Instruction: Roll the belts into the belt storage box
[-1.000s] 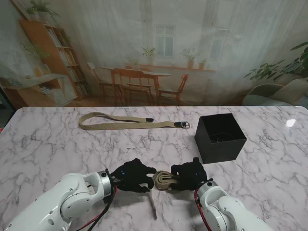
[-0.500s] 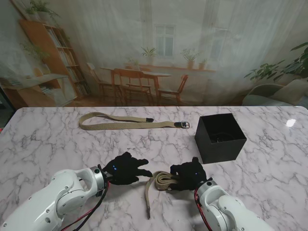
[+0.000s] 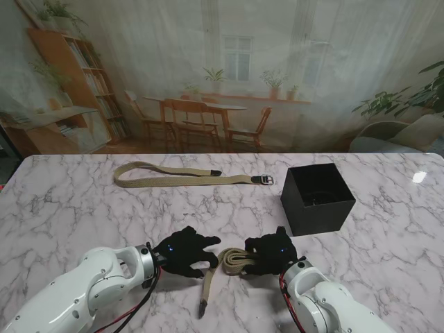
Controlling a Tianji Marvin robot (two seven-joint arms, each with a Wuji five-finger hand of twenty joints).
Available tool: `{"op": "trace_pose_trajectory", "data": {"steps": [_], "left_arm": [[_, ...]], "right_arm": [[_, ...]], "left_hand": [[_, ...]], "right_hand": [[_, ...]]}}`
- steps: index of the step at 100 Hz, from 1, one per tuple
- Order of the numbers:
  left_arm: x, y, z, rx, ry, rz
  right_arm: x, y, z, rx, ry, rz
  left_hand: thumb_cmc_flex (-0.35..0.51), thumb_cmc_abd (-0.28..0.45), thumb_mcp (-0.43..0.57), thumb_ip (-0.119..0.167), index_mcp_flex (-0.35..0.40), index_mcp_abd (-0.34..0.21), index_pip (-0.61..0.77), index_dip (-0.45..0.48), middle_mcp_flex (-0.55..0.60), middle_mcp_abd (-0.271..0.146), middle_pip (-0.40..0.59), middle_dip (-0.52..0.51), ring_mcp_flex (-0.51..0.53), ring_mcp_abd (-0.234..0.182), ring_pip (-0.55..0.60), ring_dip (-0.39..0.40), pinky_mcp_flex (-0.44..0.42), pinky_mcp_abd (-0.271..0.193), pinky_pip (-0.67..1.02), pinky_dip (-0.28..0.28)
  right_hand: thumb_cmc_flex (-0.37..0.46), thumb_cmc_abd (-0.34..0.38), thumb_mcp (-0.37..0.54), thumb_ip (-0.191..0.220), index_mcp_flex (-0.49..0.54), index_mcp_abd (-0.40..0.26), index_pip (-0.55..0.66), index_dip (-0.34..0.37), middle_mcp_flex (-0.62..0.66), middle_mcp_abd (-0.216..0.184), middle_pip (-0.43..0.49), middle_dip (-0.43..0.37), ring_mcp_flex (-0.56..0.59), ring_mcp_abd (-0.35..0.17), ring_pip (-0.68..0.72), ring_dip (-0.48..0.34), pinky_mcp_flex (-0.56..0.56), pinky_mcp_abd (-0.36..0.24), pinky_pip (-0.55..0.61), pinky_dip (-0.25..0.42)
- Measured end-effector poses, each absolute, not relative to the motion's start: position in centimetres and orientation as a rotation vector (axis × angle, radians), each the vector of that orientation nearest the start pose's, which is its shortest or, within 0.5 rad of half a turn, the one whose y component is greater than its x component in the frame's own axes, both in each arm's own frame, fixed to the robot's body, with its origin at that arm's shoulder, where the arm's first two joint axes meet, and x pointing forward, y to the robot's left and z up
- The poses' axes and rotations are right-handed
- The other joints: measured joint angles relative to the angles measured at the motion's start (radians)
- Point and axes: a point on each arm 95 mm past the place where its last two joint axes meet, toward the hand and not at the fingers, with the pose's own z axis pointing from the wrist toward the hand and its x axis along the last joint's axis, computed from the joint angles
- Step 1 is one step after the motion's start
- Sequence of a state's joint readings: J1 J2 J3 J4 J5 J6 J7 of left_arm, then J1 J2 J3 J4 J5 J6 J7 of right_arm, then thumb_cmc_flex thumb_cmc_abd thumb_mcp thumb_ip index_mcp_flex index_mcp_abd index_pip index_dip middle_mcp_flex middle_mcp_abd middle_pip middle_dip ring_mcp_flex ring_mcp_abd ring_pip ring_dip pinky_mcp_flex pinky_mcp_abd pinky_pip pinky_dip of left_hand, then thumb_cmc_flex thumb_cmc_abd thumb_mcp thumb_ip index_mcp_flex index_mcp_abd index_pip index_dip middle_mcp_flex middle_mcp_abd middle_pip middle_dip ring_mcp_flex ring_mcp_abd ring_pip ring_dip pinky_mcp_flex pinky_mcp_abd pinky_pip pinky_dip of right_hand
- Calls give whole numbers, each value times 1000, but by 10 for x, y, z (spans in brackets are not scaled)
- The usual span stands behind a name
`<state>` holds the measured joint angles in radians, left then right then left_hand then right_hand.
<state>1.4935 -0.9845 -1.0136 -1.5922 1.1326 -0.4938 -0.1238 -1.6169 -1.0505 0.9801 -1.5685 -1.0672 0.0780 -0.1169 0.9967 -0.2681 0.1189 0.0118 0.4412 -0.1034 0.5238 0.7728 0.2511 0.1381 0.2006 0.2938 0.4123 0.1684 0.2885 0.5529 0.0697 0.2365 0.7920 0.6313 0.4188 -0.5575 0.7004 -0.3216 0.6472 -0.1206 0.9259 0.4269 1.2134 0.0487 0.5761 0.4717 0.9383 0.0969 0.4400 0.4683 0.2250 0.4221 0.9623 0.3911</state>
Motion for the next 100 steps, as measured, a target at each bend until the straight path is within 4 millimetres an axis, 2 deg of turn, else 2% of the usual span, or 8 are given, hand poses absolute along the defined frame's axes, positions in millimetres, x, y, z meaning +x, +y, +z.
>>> {"op": "trace_pose_trajectory", "data": {"steps": [9, 21, 24, 33, 43, 72, 85, 100], "left_arm": [[356, -62, -360, -664, 2259, -1568], [357, -68, -362, -650, 2272, -1577], [357, -69, -362, -649, 2272, -1579], [358, -67, -361, -634, 2268, -1567], [358, -62, -357, -614, 2253, -1547], [356, -67, -359, -605, 2293, -1553], [355, -69, -361, -598, 2305, -1554], [355, -75, -364, -580, 2324, -1561]], "right_arm": [[343, 49, -389, 1139, 1697, 1421], [343, 49, -389, 1140, 1698, 1422], [343, 49, -389, 1141, 1698, 1422], [343, 49, -389, 1142, 1697, 1423], [343, 49, -389, 1143, 1697, 1423], [344, 50, -389, 1142, 1702, 1423], [344, 51, -389, 1143, 1702, 1423], [344, 51, -389, 1145, 1702, 1425]], "left_hand": [[0, -9, -7, 0, 26, 0, 99, 75, 2, 0, 11, 10, 0, 0, 0, 0, 0, 0, 0, 0], [0, -9, -21, 0, 26, 2, 146, 97, 2, 0, 12, 22, 0, 0, 0, 4, 0, 0, 0, 0], [-1, -9, -21, 0, 20, 3, 112, 57, 2, 0, 13, 23, 0, -1, 0, 4, 0, 0, 0, 0], [-10, -8, -23, 0, -2, 9, -104, -185, 2, -2, 12, 23, 0, -1, 0, 4, 0, -1, 0, 0], [-10, -8, -8, 0, -2, 10, -174, -261, 2, -1, 13, 23, 0, -1, 0, 4, 0, -1, 0, 0], [-22, -8, -11, 0, 32, 10, -126, -228, 2, -1, 13, 17, -13, -1, 0, -1, -3, -1, 0, -11], [-21, -38, -5, -3, 137, 0, -23, -123, 2, -1, 13, 7, -14, -1, 0, -11, -5, -5, -2, -12], [21, -54, -37, -3, 224, -3, 139, -100, 3, -12, 16, 7, -26, -2, 0, -11, -5, -11, -10, -12]], "right_hand": [[0, 0, 0, 0, 0, 0, 0, -1, 0, 0, 0, 0, 0, 0, 1, 0, 0, 0, 0, 0], [0, 0, 0, 0, 0, 0, 0, -1, 0, 0, 0, 0, 0, 2, 5, 0, 0, 0, 0, -1], [0, 0, 0, 0, 0, 0, 0, -1, 0, 0, 0, 0, 0, 2, 6, 0, 0, 0, 0, -1], [0, 0, 0, 0, 0, 0, 0, -1, 0, 0, 0, 0, -1, 3, 7, 0, 0, 0, 0, -1], [0, 0, 0, 0, 0, 0, 0, -1, 0, 0, 0, 0, -1, 5, 8, 0, 0, 0, 4, -3], [0, 0, 0, 0, 0, 0, 0, -1, 0, 0, 0, 0, -1, 13, 17, 0, 0, 0, 6, -3], [0, 0, 0, 0, 0, 0, 0, -1, 0, 0, 0, 0, -1, 14, 17, 0, 0, 0, 6, -4], [0, 0, 0, 0, 0, 0, 0, -2, 0, 0, 0, 0, -1, 14, 17, 1, 0, 0, 6, -5]]}}
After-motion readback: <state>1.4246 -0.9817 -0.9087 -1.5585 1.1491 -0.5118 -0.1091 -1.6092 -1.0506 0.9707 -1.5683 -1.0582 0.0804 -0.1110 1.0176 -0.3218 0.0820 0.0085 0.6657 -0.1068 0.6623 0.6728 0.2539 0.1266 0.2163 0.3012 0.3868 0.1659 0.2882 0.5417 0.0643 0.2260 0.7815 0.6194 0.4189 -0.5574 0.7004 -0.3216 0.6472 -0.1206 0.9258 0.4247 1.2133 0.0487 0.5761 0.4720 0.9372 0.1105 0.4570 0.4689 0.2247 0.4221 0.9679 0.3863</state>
